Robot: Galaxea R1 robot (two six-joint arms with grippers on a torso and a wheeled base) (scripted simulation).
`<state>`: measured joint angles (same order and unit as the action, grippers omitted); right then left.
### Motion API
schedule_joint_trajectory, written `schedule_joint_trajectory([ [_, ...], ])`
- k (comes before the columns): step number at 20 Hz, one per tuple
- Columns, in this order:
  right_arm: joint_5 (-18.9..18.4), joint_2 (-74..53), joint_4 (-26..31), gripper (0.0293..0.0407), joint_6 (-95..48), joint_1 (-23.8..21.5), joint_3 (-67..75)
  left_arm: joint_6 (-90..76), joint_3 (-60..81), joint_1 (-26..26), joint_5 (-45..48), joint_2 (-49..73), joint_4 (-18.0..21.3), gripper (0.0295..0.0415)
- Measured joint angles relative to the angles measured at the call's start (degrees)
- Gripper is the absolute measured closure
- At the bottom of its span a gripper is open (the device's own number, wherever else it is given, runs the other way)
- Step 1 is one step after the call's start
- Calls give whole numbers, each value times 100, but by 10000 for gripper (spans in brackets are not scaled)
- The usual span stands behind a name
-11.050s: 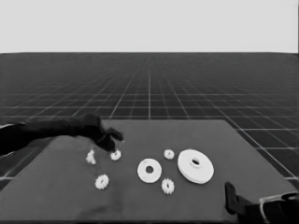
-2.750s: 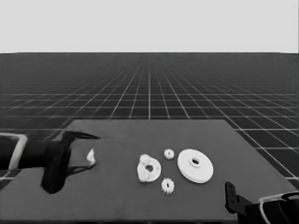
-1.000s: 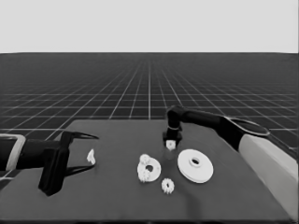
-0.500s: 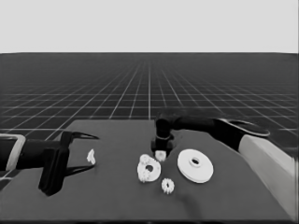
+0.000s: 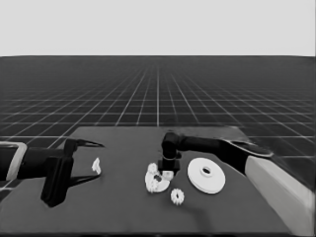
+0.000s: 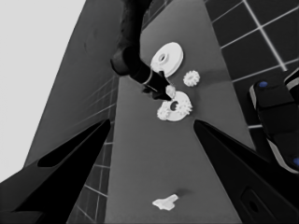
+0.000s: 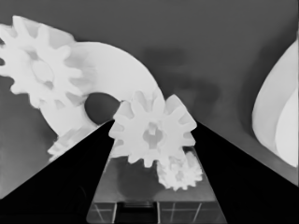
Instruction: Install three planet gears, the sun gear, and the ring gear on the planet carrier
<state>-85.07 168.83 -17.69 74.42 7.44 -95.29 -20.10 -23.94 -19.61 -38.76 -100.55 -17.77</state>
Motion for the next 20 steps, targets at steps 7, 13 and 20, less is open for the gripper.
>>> schedule_joint_trajectory([
  [7,50,28,-89,356,-51,89,-93,0,0,0,0,0,0,326],
  [13,52,29,-92,315,-52,90,-96,0,0,0,0,0,0,326],
  [20,-246,-129,627,315,281,-687,466,0,0,0,0,0,0,326],
])
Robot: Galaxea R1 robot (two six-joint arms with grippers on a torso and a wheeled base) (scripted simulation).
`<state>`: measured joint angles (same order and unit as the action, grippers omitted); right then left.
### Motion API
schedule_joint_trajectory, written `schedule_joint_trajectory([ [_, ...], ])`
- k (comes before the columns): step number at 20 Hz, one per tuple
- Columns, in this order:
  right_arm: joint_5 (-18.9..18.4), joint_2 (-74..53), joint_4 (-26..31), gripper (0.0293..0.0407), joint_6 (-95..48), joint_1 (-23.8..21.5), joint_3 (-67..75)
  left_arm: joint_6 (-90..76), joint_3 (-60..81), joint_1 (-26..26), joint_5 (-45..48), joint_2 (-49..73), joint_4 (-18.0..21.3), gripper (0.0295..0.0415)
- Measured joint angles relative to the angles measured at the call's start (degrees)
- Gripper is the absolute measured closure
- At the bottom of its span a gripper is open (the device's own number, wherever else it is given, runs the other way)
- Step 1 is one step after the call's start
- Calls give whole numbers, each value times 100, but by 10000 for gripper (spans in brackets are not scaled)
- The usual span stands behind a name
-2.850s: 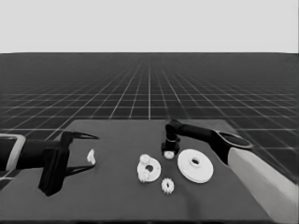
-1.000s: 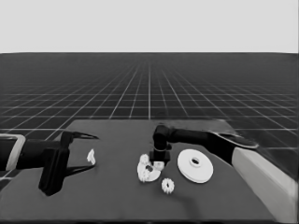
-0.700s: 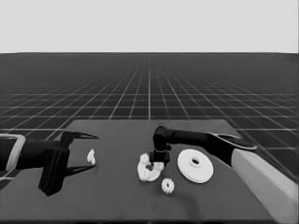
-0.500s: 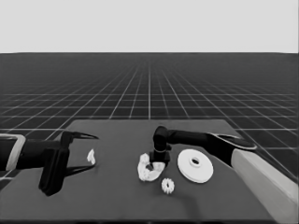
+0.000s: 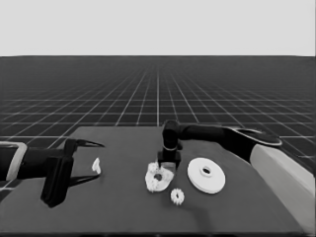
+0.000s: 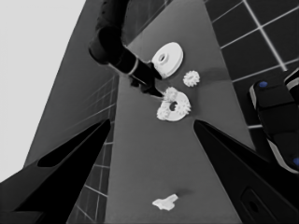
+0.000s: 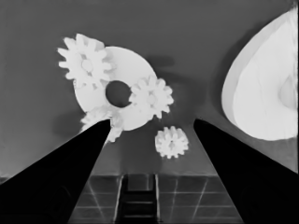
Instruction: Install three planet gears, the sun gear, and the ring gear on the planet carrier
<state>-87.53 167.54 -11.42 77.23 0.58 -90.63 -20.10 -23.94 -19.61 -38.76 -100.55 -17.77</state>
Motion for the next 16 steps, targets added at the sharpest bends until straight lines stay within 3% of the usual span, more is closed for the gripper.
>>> schedule_joint_trajectory([
  [6,-22,-5,108,315,15,-102,25,0,0,0,0,0,0,326],
  [7,-143,-550,37,315,771,-69,1321,0,0,0,0,0,0,326],
  [9,-263,-966,-5,315,1382,-22,2368,0,0,0,0,0,0,326],
  [16,-325,-1133,-17,315,1678,-11,2843,0,0,0,0,0,0,326],
])
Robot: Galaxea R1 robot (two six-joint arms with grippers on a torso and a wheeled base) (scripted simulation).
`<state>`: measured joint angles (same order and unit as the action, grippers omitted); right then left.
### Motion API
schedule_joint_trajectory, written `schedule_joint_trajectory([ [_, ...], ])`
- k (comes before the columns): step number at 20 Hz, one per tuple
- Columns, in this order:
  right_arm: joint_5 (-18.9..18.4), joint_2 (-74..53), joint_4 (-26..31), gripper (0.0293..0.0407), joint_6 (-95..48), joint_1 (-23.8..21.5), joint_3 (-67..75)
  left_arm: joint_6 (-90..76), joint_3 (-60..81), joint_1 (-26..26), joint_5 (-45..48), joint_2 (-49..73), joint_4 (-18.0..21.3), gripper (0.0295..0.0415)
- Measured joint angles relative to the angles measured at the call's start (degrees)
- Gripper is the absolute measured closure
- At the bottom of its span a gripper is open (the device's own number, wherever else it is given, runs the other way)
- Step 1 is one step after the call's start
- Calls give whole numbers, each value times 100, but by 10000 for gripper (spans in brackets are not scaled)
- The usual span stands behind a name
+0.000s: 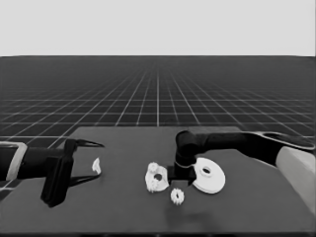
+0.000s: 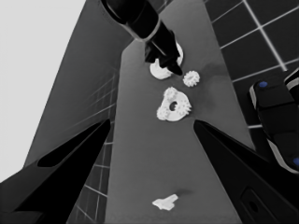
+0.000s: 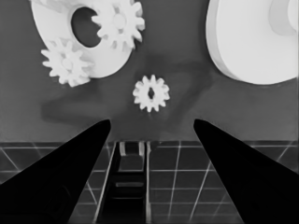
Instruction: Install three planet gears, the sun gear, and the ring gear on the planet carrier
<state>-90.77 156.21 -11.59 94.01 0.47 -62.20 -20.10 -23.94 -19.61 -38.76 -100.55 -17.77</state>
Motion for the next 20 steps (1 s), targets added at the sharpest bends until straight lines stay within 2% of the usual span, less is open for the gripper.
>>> schedule_joint_trajectory([
  [1,-11,24,-601,315,-163,553,-182,0,0,0,0,0,0,326],
  [3,68,71,-1135,315,-412,1136,-496,0,0,0,0,0,0,326],
  [5,124,97,-1304,315,-515,1307,-639,0,0,0,0,0,0,326],
  [10,155,111,-1384,315,-565,1382,-711,0,0,0,0,0,0,326],
  [12,156,112,-1388,386,-568,1385,-714,0,0,0,0,0,0,326],
  [13,156,112,-1389,390,-568,1384,-715,0,0,0,0,0,0,326],
  [20,156,112,-1391,390,-569,1382,-716,0,0,0,0,0,0,326],
])
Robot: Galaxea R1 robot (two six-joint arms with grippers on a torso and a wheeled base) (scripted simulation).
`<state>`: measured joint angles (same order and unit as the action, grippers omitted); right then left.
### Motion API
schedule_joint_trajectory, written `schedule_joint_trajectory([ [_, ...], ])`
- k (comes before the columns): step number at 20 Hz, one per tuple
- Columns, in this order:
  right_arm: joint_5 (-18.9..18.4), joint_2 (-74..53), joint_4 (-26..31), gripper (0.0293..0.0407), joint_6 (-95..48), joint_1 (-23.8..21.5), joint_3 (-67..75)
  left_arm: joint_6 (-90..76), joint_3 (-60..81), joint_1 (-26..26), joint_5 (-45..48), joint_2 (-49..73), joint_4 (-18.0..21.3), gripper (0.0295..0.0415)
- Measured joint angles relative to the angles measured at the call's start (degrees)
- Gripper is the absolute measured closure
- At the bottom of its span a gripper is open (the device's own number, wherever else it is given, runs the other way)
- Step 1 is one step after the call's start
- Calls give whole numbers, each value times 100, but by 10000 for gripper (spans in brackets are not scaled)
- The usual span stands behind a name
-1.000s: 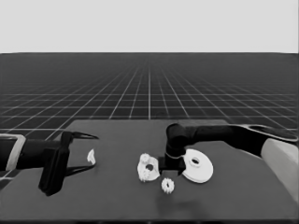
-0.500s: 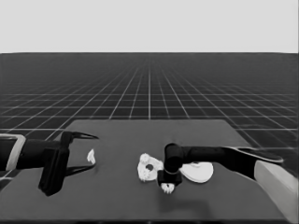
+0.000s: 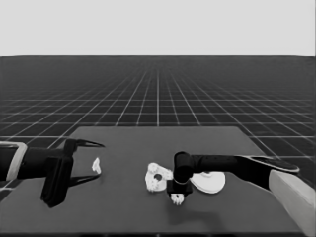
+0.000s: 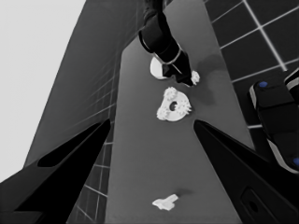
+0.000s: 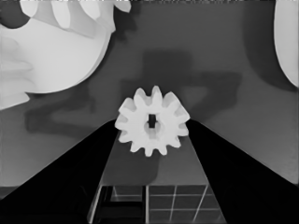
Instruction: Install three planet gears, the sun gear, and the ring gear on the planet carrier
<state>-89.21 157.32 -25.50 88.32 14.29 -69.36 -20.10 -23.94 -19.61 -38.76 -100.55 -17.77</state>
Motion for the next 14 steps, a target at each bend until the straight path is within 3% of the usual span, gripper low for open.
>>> schedule_joint_trajectory([
  [3,-190,-113,1071,390,518,-1061,671,0,0,0,0,0,0,326],
  [10,-160,-115,1383,390,577,-1376,727,0,0,0,0,0,0,326],
  [12,10,1081,1570,390,-301,-1563,-1362,0,0,0,0,0,0,326],
  [14,74,1587,1620,390,-764,-1600,-2328,0,0,0,0,0,0,326],
])
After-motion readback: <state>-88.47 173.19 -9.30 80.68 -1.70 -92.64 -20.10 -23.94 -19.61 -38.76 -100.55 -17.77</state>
